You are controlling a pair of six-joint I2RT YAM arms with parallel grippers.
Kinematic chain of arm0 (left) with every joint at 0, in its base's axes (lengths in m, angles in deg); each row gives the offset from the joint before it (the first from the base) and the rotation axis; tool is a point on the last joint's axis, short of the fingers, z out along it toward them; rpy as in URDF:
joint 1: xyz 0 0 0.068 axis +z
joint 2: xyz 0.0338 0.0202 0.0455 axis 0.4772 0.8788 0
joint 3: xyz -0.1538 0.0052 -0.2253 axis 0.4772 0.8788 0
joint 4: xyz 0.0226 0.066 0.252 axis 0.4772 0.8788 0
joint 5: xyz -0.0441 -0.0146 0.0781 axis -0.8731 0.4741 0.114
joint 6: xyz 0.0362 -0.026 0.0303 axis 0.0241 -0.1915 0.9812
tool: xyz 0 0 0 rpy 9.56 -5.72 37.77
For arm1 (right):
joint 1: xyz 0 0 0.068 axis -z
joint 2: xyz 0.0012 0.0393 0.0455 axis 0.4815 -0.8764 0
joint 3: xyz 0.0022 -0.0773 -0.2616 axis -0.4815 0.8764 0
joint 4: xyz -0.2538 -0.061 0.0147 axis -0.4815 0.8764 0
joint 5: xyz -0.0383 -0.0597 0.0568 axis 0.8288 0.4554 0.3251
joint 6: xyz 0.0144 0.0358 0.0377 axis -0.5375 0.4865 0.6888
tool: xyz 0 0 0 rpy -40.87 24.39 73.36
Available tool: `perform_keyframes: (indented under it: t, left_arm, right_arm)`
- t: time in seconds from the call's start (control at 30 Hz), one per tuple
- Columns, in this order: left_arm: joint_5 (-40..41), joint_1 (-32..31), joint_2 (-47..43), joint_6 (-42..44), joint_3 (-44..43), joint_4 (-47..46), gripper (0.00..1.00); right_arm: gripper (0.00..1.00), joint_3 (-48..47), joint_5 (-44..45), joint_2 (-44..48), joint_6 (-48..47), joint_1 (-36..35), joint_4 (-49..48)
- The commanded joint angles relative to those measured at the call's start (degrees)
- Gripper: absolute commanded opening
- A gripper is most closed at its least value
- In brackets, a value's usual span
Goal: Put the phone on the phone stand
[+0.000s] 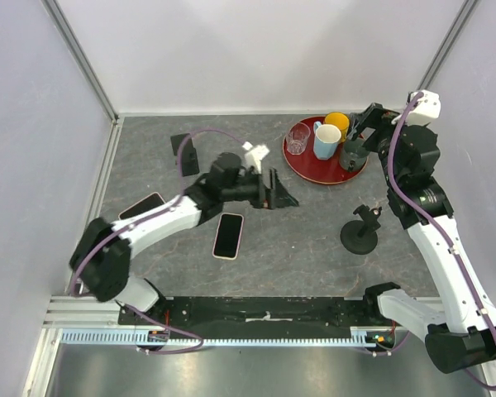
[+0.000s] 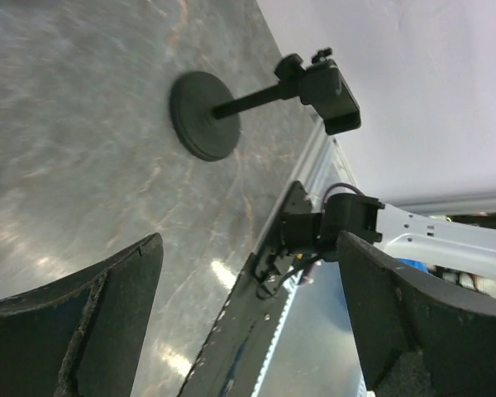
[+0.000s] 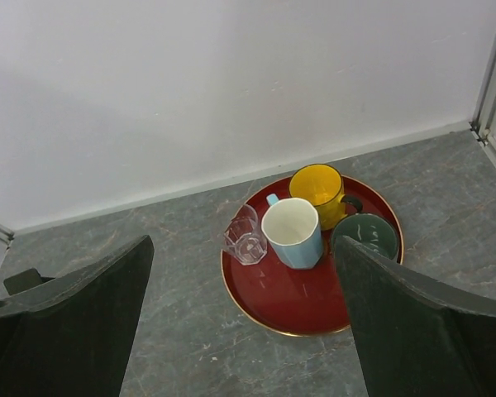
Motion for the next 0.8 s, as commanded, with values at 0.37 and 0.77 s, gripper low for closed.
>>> perform_keyframes:
  t: [0.37, 0.77]
  left_arm:
    - [-9.2, -12.8, 38.4, -19.9, -28.7, -25.4, 0.93]
    - [-9.8, -16.2, 47.3, -23.4, -37.5, -27.4, 0.68]
  right_arm:
    - [0.98, -0.2, 9.4, 6.4, -4.8, -0.6, 0.1]
    - [0.98, 0.3, 9.4, 6.4, -5.2, -1.4, -0.8]
